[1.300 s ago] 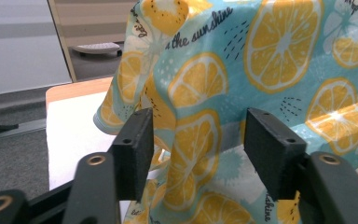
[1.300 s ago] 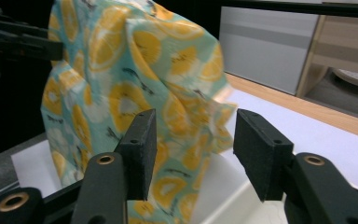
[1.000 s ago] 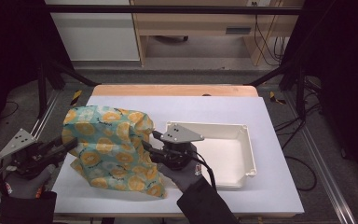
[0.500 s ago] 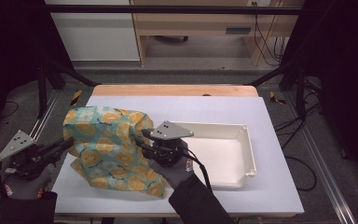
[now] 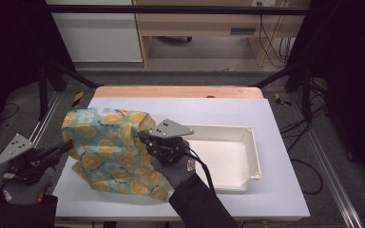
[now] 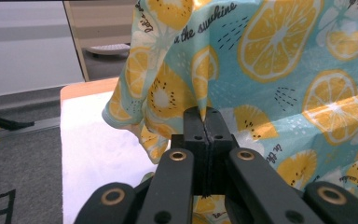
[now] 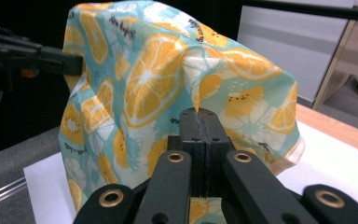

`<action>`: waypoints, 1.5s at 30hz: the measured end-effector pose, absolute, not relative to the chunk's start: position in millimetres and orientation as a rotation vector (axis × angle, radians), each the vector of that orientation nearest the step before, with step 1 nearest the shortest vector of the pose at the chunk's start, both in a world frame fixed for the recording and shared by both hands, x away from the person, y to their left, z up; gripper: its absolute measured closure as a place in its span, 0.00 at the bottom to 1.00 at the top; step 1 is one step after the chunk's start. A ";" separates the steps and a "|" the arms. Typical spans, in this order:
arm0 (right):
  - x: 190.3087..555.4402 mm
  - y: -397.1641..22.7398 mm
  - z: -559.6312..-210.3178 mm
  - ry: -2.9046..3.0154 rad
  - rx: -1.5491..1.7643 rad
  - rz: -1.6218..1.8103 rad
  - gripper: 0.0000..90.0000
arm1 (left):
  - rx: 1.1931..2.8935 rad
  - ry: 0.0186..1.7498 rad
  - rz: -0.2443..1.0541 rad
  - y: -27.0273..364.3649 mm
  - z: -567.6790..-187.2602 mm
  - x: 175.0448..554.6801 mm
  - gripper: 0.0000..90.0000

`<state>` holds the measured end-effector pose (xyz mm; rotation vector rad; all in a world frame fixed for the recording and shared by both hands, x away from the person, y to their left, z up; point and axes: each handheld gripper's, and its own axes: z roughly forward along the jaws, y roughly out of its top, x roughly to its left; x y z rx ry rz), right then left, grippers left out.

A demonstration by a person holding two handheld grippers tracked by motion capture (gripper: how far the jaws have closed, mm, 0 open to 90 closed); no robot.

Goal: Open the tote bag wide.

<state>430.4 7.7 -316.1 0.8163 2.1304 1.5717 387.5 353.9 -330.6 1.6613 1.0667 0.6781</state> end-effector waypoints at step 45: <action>422.6 -2.1 -320.5 2.137 0.818 1.676 0.82 | 1.694 1.059 0.603 353.9 -352.6 372.2 0.99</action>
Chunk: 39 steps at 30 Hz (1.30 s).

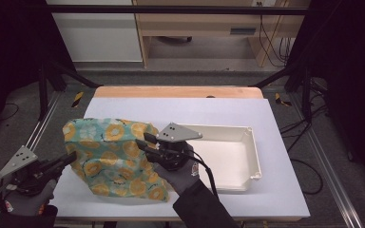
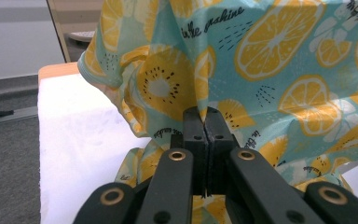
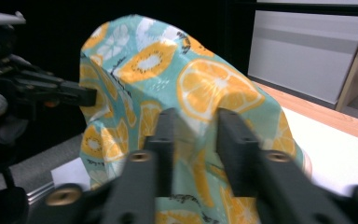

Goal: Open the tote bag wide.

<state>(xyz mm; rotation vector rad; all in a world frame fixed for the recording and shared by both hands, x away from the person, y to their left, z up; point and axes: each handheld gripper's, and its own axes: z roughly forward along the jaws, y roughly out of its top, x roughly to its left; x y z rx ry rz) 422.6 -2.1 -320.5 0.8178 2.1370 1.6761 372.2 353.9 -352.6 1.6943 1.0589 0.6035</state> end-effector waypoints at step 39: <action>409.9 5.6 -360.4 2.269 0.789 1.605 1.00 | 1.626 1.024 0.680 347.6 -307.2 381.8 0.66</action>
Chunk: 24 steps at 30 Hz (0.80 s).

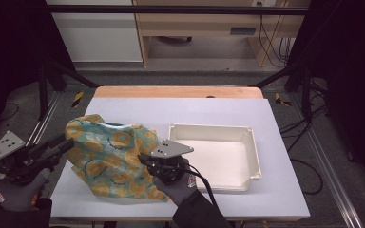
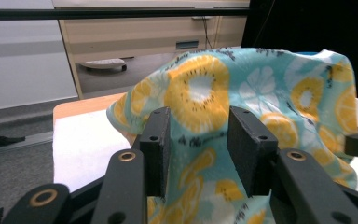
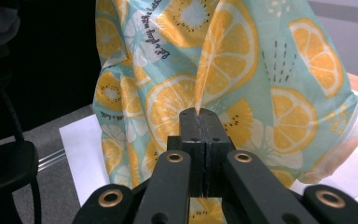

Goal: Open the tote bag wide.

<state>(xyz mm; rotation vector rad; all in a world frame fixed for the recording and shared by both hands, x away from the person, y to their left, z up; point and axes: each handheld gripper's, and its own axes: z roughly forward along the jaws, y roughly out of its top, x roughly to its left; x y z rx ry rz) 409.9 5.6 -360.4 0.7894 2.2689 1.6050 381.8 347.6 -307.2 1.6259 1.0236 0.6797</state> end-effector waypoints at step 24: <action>422.9 0.6 -317.4 2.052 0.774 1.665 0.62 | 1.684 1.064 0.651 345.1 -316.3 393.5 1.00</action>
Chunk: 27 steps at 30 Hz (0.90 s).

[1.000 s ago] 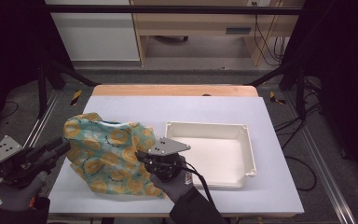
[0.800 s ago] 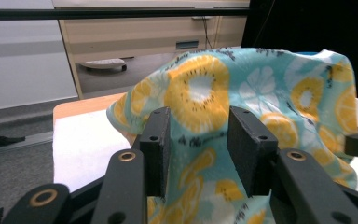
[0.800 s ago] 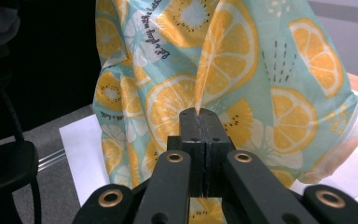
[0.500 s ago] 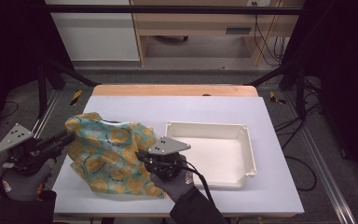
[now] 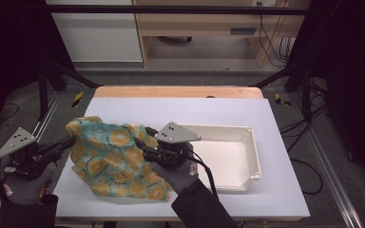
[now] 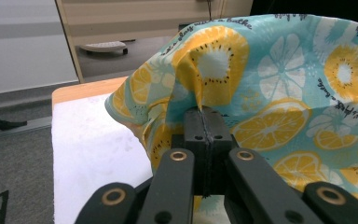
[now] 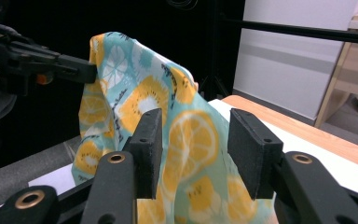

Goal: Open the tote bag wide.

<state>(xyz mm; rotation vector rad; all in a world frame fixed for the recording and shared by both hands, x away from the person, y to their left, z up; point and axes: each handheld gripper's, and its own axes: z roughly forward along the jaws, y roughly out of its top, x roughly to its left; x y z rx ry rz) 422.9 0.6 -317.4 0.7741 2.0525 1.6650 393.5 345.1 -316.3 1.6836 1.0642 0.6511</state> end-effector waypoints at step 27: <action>393.3 -2.6 -343.5 2.174 0.743 1.628 1.00 | 1.743 1.030 0.639 343.3 -339.2 363.0 1.00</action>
